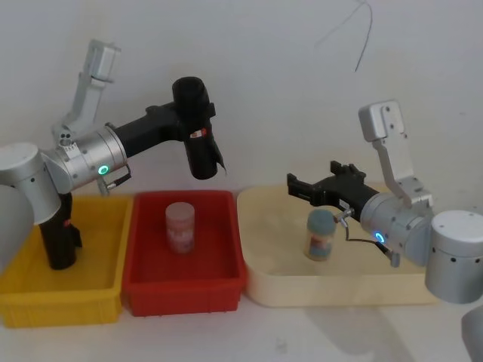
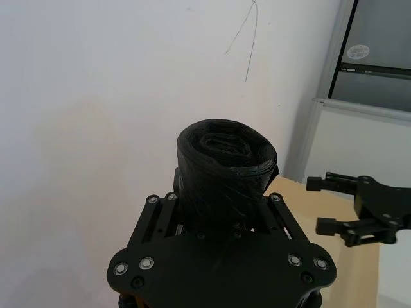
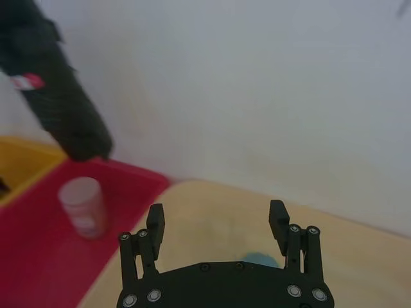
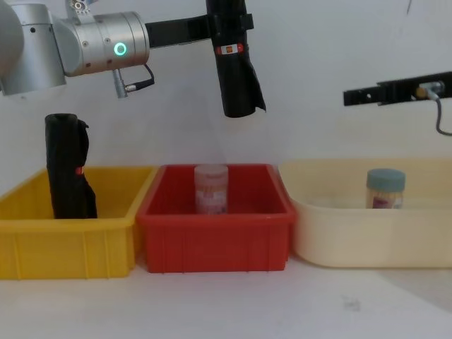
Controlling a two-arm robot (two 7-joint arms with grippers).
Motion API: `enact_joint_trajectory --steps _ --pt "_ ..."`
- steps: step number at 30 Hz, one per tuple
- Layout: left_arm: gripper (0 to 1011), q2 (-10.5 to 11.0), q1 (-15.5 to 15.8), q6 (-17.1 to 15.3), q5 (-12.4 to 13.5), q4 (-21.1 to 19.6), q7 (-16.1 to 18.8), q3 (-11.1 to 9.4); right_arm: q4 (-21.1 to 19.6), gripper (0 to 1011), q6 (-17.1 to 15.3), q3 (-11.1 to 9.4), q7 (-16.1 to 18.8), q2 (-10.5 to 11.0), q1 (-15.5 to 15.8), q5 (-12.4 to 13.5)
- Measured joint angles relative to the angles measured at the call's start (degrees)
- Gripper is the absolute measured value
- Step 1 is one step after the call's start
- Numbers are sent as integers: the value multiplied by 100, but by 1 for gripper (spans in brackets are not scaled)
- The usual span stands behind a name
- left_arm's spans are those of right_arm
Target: Pick up the garbage bag with the one hand and transfer it to the other hand.
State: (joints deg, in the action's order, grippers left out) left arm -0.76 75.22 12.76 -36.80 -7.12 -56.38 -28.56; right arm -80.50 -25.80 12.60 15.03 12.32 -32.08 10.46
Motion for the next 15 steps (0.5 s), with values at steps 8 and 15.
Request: enact_joint_trajectory --steps 8,15 --pt "423 0 2 0 1 3 0 0 -110 1000 427 170 412 -7 -29 127" --pt "423 0 2 0 1 3 0 0 49 1000 812 437 625 -126 -191 110"
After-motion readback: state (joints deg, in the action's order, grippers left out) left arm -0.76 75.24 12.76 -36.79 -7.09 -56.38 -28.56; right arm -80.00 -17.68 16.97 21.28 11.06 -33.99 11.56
